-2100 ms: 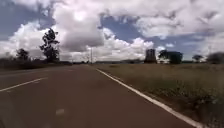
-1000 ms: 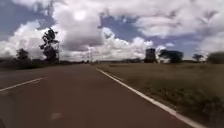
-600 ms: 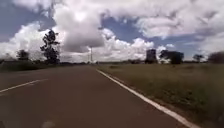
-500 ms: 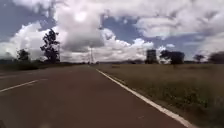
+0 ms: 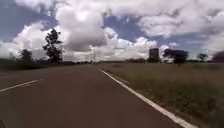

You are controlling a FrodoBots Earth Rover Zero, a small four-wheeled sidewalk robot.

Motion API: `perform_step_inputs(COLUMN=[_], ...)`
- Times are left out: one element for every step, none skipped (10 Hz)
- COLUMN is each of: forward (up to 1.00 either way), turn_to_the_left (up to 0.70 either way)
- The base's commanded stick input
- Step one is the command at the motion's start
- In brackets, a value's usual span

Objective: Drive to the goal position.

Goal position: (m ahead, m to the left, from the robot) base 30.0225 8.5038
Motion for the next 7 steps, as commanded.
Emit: perform_step_inputs(forward=[0.7,0.7,0.7,0.7,0.7,0.7,0.7], turn_to_the_left=[0.01,0.0,0.0,0.01,0.02,0.14,0.31])
